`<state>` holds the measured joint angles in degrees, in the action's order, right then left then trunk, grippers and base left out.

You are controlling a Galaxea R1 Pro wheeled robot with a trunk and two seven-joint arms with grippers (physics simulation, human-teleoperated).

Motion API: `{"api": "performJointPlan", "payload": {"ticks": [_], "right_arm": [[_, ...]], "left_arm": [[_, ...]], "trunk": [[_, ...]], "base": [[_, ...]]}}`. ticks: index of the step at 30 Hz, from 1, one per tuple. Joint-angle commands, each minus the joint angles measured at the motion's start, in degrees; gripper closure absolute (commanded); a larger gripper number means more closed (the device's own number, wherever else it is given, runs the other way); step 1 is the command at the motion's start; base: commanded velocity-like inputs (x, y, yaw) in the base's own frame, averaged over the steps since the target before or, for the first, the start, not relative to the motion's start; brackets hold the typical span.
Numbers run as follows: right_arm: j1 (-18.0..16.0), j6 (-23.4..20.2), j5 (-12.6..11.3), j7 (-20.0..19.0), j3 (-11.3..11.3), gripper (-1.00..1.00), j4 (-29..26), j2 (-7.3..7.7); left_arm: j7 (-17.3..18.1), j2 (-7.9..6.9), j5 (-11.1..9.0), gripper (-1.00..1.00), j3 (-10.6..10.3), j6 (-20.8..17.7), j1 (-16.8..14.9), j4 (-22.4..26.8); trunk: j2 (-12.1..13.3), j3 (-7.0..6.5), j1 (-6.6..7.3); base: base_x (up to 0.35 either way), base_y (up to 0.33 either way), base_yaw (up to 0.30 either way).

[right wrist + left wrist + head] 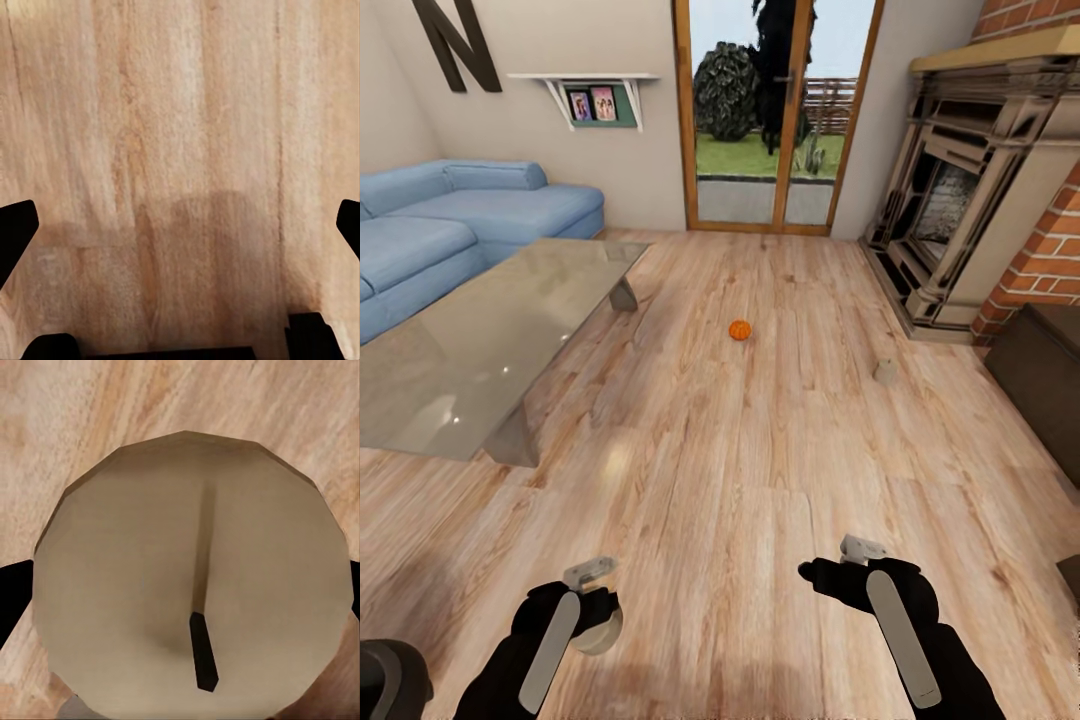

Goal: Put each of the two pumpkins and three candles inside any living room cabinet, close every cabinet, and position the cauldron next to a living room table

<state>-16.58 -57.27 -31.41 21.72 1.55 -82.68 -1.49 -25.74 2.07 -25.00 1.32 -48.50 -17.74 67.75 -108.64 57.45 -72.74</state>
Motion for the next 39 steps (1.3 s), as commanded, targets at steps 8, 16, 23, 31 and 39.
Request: {"api": "performJointPlan", "payload": {"ticks": [8, 16, 23, 31, 39], "right_arm": [[0.0, 0.0, -0.3, 0.7, -0.1, -1.0, 0.8, 0.0], [0.0, 4.1, 0.1, 0.8, -0.1, -1.0, 7.9, 0.05], [-0.5, 8.1, 0.2, 0.9, -0.1, -1.0, 15.7, 0.18], [-0.8, 10.4, 0.2, 0.9, -0.1, -1.0, 18.6, 0.58], [-0.9, 11.4, 0.2, 0.9, -0.1, -1.0, 19.9, 0.69]], "left_arm": [[-0.5, 0.05, -0.5, 1.0, 0.0, 1.0, 0.0, -5.2], [-0.5, 0.16, -0.2, 1.0, -0.4, 5.7, -1.1, -14.3], [-0.5, 0.74, 0.0, 1.0, -0.5, 6.0, -1.2, -15.9], [-0.5, 0.83, 2.8, 1.0, -0.6, 8.8, -2.7, -20.3], [-0.4, 0.83, 5.0, 1.0, -0.6, 10.1, -3.2, -21.6]], "trunk": [[3.2, -0.65, 1.77], [6.4, -1.35, 3.53], [9.2, -1.96, 5.07], [12.4, -2.65, 6.82], [12.8, -2.09, 7.04]], "base": [[0.0, 0.0, 0.0], [0.0, 0.0, 0.0], [0.0, 0.0, 0.002], [0.0, 0.0, 0.052], [0.0, 0.0, 0.062]]}}
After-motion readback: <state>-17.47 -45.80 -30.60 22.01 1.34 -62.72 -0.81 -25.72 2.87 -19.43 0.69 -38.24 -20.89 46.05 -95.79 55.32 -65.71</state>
